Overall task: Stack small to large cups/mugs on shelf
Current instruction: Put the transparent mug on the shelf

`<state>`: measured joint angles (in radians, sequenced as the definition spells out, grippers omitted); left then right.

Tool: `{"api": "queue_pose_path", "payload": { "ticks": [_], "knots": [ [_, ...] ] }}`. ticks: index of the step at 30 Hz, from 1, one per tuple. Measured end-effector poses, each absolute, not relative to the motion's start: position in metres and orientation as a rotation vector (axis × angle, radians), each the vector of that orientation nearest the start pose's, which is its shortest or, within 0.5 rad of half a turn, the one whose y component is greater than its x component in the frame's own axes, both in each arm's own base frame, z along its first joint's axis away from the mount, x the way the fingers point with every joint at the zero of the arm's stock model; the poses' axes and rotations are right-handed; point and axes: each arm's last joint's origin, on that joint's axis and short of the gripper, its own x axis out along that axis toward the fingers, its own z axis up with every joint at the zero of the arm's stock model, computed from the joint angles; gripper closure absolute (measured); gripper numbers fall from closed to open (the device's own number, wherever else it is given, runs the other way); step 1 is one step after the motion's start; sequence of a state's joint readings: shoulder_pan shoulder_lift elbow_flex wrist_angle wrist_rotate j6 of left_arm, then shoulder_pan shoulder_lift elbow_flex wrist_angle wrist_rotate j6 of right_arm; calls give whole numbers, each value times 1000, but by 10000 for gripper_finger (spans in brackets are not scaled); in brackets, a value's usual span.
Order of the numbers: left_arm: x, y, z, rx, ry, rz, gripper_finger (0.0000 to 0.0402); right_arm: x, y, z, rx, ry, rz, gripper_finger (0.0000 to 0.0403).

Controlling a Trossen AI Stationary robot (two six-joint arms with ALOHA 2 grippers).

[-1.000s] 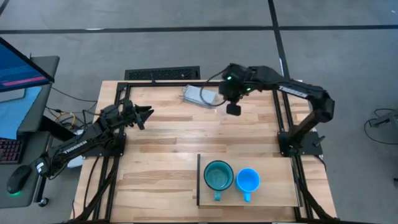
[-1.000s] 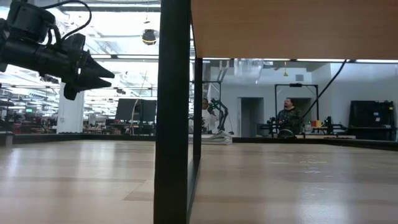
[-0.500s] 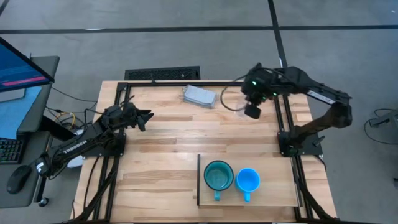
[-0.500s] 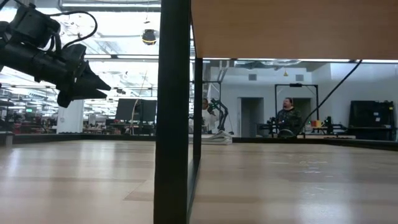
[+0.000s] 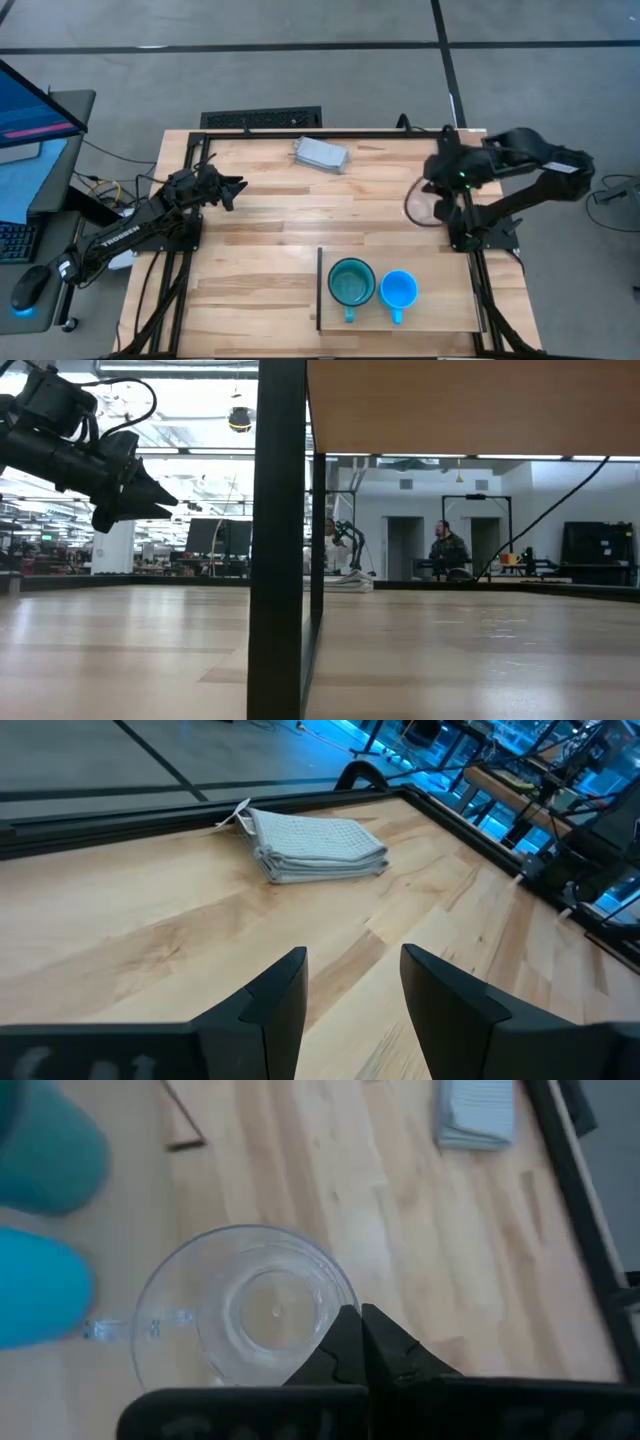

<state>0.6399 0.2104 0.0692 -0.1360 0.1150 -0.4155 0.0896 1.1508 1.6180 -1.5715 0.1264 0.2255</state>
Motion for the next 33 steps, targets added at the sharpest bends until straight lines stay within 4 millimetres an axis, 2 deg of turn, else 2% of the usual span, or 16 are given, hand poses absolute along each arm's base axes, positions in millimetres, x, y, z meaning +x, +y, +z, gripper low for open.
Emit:
{"api": "queue_pose_path", "payload": {
  "ticks": [4,14,25,33],
  "knots": [
    [87,60,157,-507,151,571,248,135,25,423,118,1058,-122,403],
    [87,61,156,-510,157,572,248,124,55,386,140,1183,-85,403],
    [87,61,156,-510,158,571,248,101,93,373,226,1262,-22,403],
    [87,61,156,-511,159,572,248,101,126,359,138,1303,-41,403]
  ]
}}
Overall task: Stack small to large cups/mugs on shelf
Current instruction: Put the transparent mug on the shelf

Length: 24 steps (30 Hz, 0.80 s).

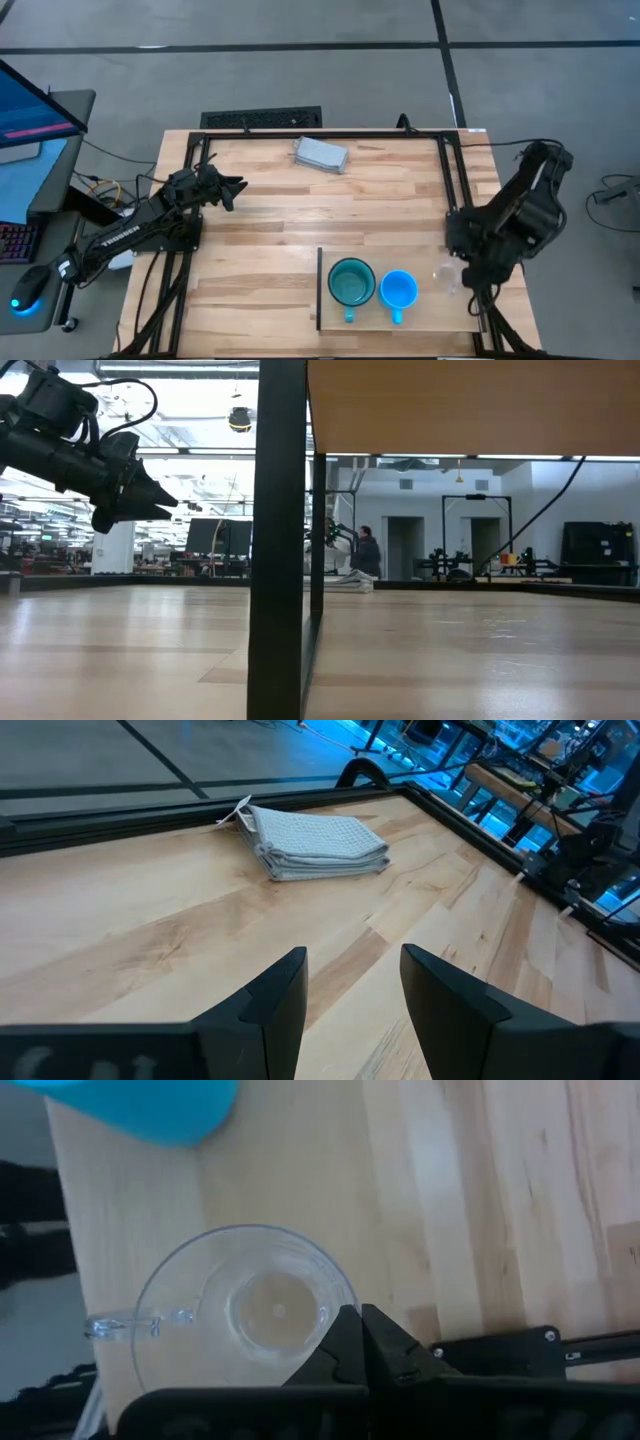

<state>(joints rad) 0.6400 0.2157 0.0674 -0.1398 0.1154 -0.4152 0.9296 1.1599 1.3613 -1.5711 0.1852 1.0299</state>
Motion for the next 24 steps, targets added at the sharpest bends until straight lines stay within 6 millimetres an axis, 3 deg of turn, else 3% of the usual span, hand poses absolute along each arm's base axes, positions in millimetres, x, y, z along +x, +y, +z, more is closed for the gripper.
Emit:
{"api": "queue_pose_path", "payload": {
  "ticks": [12,24],
  "knots": [
    [87,61,156,-511,160,572,248,126,162,345,130,1244,0,403],
    [87,61,155,-511,161,572,248,134,173,341,143,1217,12,403]
  ]
}}
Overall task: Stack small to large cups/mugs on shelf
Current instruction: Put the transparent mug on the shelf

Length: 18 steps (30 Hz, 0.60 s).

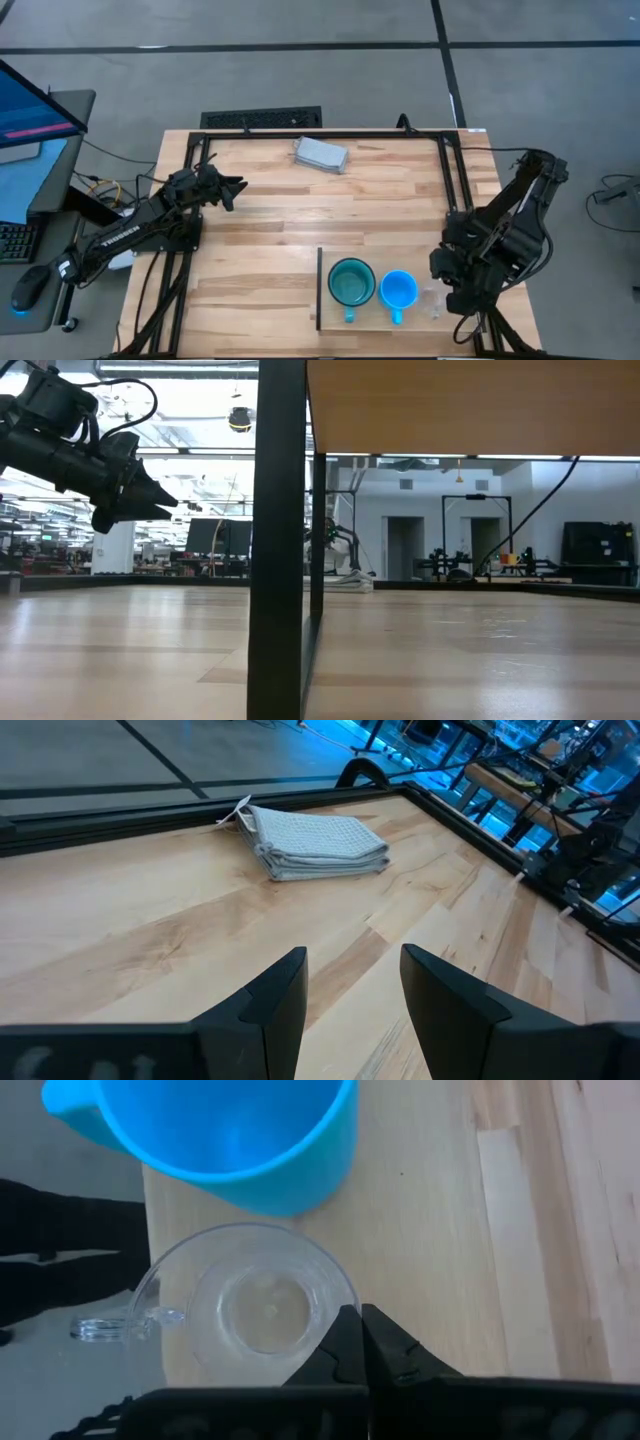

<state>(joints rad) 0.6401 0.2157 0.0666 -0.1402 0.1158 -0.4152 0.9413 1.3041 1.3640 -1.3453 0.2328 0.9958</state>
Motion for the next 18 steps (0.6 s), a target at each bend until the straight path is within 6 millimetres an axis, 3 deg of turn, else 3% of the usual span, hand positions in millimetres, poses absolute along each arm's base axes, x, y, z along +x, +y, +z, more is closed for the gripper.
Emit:
{"api": "queue_pose_path", "payload": {
  "ticks": [18],
  "knots": [
    [87,60,155,-511,161,571,248,131,170,343,126,1259,10,402]
  ]
}}
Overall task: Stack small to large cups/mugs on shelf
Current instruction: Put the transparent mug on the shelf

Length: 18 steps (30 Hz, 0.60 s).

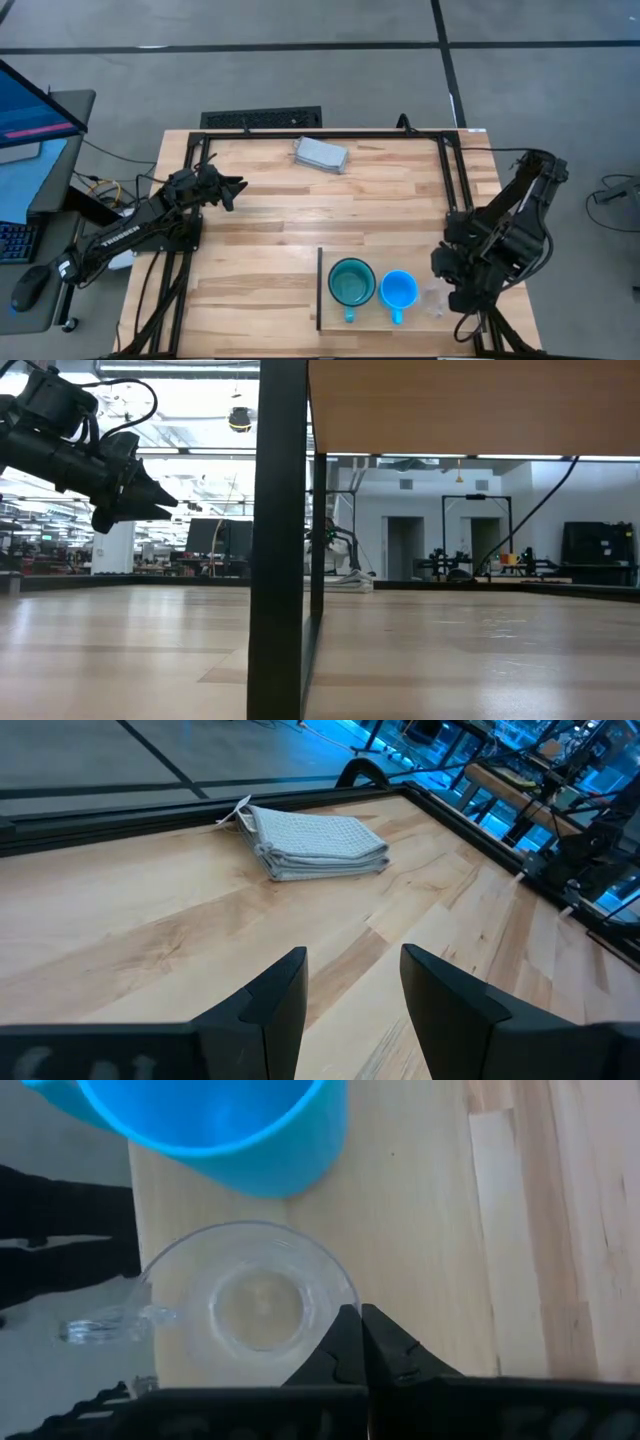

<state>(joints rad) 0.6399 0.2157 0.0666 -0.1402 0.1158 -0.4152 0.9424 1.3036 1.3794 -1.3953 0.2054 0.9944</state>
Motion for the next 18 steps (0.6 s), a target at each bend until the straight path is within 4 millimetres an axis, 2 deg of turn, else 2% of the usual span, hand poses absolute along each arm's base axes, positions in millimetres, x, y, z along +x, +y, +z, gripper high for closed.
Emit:
{"api": "queue_pose_path", "payload": {
  "ticks": [18],
  "knots": [
    [87,61,155,-511,161,572,248,132,172,347,80,1271,6,403]
  ]
}}
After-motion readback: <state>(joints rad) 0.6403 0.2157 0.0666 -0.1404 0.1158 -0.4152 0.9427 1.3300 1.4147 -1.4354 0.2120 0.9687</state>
